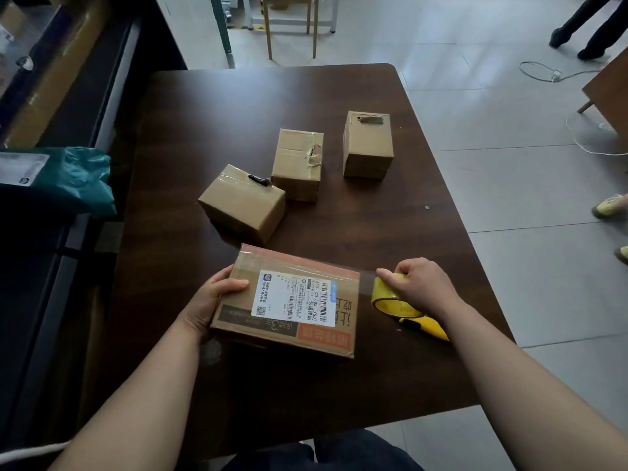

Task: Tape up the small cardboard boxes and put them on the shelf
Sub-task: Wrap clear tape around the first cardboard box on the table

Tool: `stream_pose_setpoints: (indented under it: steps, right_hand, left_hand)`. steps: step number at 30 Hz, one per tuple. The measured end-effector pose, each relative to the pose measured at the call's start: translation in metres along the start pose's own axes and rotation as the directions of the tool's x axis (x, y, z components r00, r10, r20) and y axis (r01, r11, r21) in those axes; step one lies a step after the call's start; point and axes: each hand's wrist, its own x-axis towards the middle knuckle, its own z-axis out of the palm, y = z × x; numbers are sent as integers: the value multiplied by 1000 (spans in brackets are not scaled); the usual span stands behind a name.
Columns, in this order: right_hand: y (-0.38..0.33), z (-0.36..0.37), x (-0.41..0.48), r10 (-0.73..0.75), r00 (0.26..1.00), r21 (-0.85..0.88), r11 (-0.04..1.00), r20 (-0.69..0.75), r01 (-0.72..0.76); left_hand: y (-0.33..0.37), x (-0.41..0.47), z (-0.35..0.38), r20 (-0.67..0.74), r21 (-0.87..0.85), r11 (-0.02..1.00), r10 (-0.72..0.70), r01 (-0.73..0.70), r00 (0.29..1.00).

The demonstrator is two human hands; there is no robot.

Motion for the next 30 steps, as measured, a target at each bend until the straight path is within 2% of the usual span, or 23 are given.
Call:
stream_pose_setpoints:
  steps: [14,18,21,22,23,25,26,28,29,30]
  right_hand:
    - [-1,20,6,64,993,-19,998,94,-62]
    - [-10,36,1,84,988,7,996,126,-85]
    - [-11,52,-7,109,985,138,982,134,-128]
    - [-12,56,-9,115,985,183,973,131,-138]
    - [-13,59,-11,119,985,217,965,128,-145]
    - [-16,64,-14,120,985,263,953,121,-148]
    - [-18,67,-16,120,985,286,946,121,-150]
    - [-19,71,-18,120,985,347,925,125,-157]
    - [-18,72,-18,113,986,372,916,126,-153]
    - [-17,72,-19,102,986,393,908,130,-145]
  left_hand:
    - [-6,5,-4,-66,-56,998,-43,40,997]
    - [-2,0,1,-174,121,990,-53,75,983]
    - [2,2,5,-345,340,940,93,32,934]
    - [4,3,7,-411,477,879,198,25,890]
    - [6,4,11,-456,630,775,314,53,833]
    - [11,0,31,-421,874,456,540,167,729]
    - [11,-5,47,-335,938,288,604,194,723]
    - [7,-14,82,-152,983,-7,548,186,823]
    - [1,-18,96,-114,977,-109,457,183,882]
    - [-7,-20,108,-124,966,-167,363,196,924]
